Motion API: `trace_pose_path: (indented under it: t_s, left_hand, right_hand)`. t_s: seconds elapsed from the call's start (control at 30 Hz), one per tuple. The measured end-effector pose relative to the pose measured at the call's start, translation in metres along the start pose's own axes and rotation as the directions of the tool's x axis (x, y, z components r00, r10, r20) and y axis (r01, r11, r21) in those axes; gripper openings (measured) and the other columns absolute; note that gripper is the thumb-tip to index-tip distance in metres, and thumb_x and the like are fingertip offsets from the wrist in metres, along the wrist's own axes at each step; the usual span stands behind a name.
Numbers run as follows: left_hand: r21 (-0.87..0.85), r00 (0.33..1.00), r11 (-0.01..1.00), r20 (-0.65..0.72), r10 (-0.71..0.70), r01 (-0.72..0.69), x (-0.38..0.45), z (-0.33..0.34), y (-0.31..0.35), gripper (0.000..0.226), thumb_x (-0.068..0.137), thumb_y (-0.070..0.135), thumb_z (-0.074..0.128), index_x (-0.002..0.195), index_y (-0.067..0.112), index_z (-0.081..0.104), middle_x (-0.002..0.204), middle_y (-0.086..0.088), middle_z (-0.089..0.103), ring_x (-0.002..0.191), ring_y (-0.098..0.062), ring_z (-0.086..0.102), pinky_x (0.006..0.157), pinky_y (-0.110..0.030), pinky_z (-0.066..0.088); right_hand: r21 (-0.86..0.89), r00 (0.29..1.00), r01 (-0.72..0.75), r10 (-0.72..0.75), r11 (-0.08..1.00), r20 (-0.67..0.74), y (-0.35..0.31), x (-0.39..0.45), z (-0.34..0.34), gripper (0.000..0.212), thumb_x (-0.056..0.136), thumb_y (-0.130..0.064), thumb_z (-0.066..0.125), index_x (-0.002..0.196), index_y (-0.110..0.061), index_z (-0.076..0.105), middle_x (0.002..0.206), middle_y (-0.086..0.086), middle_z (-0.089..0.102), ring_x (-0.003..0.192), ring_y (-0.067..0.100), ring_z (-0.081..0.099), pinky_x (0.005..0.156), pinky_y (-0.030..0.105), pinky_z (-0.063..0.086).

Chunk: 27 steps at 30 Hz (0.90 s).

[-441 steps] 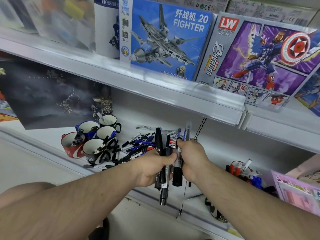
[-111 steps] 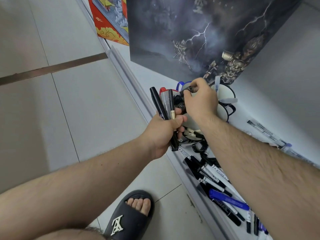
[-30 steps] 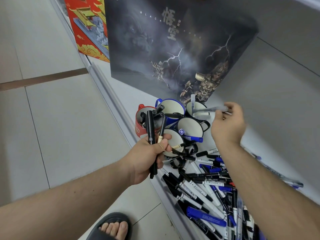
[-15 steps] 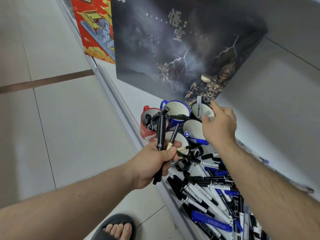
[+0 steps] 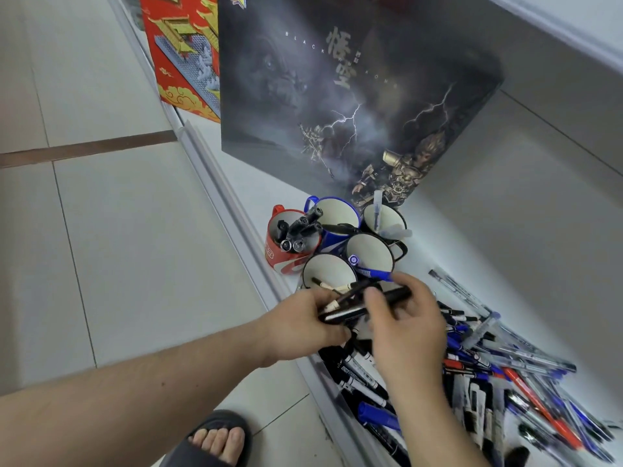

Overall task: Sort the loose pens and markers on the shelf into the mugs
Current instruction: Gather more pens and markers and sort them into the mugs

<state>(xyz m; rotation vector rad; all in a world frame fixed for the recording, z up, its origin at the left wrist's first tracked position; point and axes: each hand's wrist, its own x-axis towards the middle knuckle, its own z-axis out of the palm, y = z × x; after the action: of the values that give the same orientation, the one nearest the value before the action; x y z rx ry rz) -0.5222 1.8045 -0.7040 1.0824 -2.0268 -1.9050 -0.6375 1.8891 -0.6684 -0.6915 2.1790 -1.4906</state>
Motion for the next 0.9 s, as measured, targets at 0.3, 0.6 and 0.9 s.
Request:
trace_pose_path:
  t_s: [0.3, 0.6, 0.9]
  left_hand:
    - [-0.726, 0.962, 0.688, -0.185, -0.200, 0.003, 0.008, -0.014, 0.006, 0.034, 0.104, 0.020, 0.035, 0.115, 0.006, 0.063, 0.064, 0.002, 0.053, 0.052, -0.014, 0.037, 0.053, -0.027, 0.029]
    - [-0.777, 0.970, 0.629, -0.156, -0.188, -0.003, 0.008, -0.015, 0.003, 0.032, 0.101, 0.003, 0.037, 0.114, 0.007, 0.065, 0.071, 0.002, 0.059, 0.058, -0.012, 0.047, 0.059, -0.025, 0.038]
    - [-0.714, 0.962, 0.700, -0.202, -0.183, -0.017, 0.004, -0.016, 0.000, 0.030, 0.099, 0.003, 0.047, 0.110, 0.019, 0.070, 0.080, 0.002, 0.064, 0.061, -0.011, 0.053, 0.060, -0.026, 0.044]
  right_hand:
    - [0.262, 0.955, 0.104, -0.023, 0.960, -0.295, -0.011, 0.049, -0.016, 0.033, 0.098, -0.005, 0.056, 0.131, -0.009, 0.059, 0.085, -0.015, 0.073, 0.082, 0.015, 0.073, 0.084, 0.027, 0.058]
    - [-0.067, 0.973, 0.211, -0.216, 0.975, -0.081, -0.011, 0.099, 0.034, 0.027, 0.093, -0.011, 0.059, 0.115, -0.021, 0.072, 0.097, -0.017, 0.070, 0.092, 0.011, 0.068, 0.093, 0.033, 0.054]
    - [-0.592, 0.934, 0.340, -0.189, 0.731, 0.304, 0.009, 0.131, 0.078, 0.032, 0.100, -0.028, 0.046, 0.126, -0.030, 0.064, 0.100, 0.002, 0.065, 0.107, 0.028, 0.057, 0.093, 0.037, 0.043]
